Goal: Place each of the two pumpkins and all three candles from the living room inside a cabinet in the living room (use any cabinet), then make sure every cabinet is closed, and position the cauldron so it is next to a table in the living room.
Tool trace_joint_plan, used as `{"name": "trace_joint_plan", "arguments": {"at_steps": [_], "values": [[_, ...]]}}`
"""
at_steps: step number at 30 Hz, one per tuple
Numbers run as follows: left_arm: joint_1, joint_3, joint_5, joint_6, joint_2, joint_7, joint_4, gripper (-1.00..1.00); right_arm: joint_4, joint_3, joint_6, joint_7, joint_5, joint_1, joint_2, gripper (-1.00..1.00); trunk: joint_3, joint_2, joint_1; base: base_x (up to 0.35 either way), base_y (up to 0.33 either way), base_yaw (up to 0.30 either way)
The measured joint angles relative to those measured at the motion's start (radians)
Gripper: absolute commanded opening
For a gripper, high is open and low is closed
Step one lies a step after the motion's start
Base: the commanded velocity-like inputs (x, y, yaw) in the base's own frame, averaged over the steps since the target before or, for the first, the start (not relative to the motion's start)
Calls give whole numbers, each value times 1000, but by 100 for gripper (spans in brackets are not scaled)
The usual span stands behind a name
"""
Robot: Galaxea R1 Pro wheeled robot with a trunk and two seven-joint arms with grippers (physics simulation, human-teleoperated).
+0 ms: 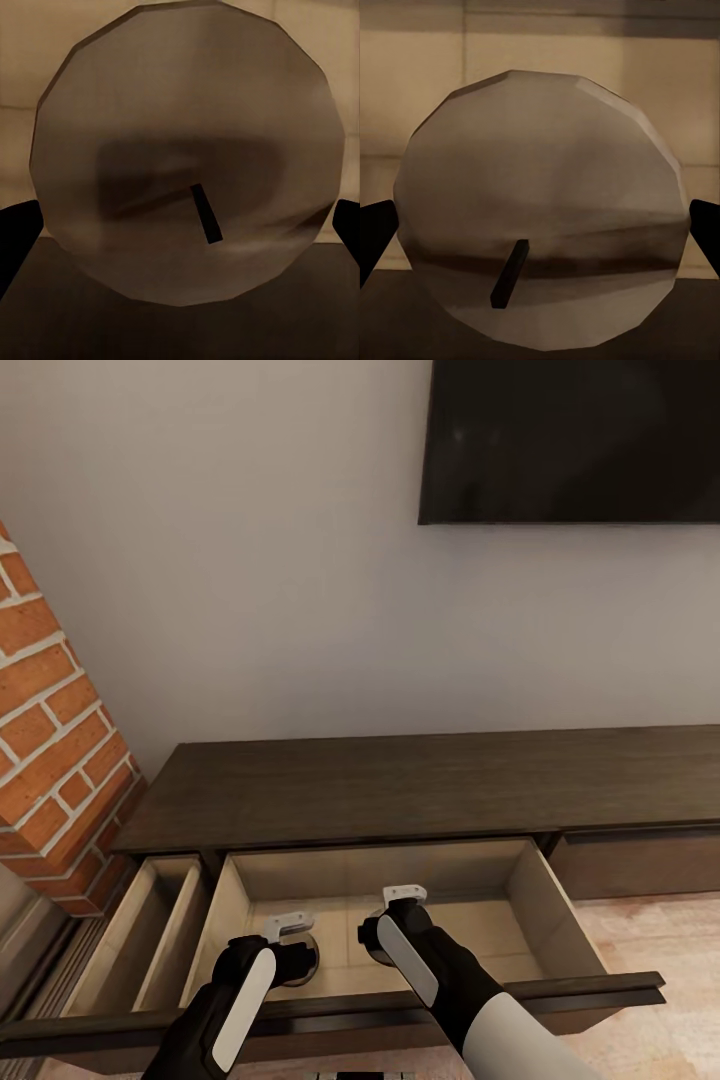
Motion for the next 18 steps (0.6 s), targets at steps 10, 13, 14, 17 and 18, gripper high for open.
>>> {"name": "trace_joint_plan", "arguments": {"at_steps": [10, 13, 14, 17, 18], "values": [[0, 0, 0, 1, 0, 0, 0, -100, 0, 0, 0, 0, 0, 0, 0, 100, 0, 0, 0, 0, 0, 0], [0, 0, 0, 1, 0, 0, 0, -100, 0, 0, 0, 0, 0, 0, 0, 100, 0, 0, 0, 0, 0, 0], [0, 0, 0, 1, 0, 0, 0, -100, 0, 1, 0, 0, 0, 0, 0, 100, 0, 0, 0, 0, 0, 0], [0, 0, 0, 1, 1, 0, 0, -100, 0, 1, 0, 0, 0, 0, 0, 100, 0, 0, 0, 0, 0, 0], [0, 0, 0, 1, 0, 0, 0, -100, 0, 1, 0, 0, 0, 0, 0, 100, 0, 0, 0, 0, 0, 0]]}}
